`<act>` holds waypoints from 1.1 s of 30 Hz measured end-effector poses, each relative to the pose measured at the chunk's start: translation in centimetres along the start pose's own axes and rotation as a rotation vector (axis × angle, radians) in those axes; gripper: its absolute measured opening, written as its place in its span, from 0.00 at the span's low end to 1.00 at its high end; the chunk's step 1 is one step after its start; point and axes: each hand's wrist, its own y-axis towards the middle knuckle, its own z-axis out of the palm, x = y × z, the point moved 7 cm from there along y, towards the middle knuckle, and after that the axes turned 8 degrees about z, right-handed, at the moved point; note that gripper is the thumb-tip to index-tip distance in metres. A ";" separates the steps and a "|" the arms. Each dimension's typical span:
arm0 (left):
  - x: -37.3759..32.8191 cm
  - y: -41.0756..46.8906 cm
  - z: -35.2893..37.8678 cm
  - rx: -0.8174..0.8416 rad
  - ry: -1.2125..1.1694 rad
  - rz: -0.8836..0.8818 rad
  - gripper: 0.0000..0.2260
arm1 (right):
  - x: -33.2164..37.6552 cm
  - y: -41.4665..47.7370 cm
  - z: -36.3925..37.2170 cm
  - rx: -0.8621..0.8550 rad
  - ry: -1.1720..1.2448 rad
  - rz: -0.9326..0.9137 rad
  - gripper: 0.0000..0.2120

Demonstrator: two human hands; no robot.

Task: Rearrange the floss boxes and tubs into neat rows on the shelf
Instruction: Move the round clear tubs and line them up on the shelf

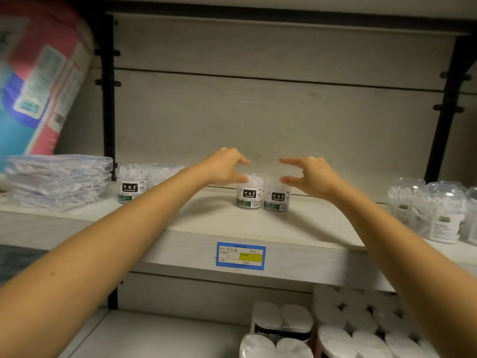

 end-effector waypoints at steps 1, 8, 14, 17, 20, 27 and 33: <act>0.0 -0.8 -1.1 -0.050 0.005 0.014 0.19 | 0.6 -0.6 -0.6 -0.043 0.053 -0.016 0.21; 3.2 -10.3 -7.6 -0.201 -0.017 -0.020 0.03 | 7.5 -6.9 -0.3 0.102 0.592 -0.055 0.04; 8.8 -14.9 -9.4 -0.219 -0.007 -0.100 0.03 | 14.2 -7.0 3.6 0.200 0.449 -0.086 0.02; 10.8 -13.8 -10.4 -0.229 0.056 -0.095 0.07 | 17.2 -3.9 4.1 0.141 0.365 -0.096 0.08; 12.9 -11.6 -10.3 -0.101 0.156 -0.136 0.13 | 20.0 -0.6 4.7 0.073 0.267 -0.110 0.18; 16.0 -9.7 -8.1 0.195 0.225 -0.272 0.23 | 21.1 3.2 8.1 0.121 0.048 0.006 0.27; 16.5 -9.7 -7.9 0.169 0.129 -0.272 0.24 | 20.9 3.3 9.0 0.117 0.082 0.006 0.26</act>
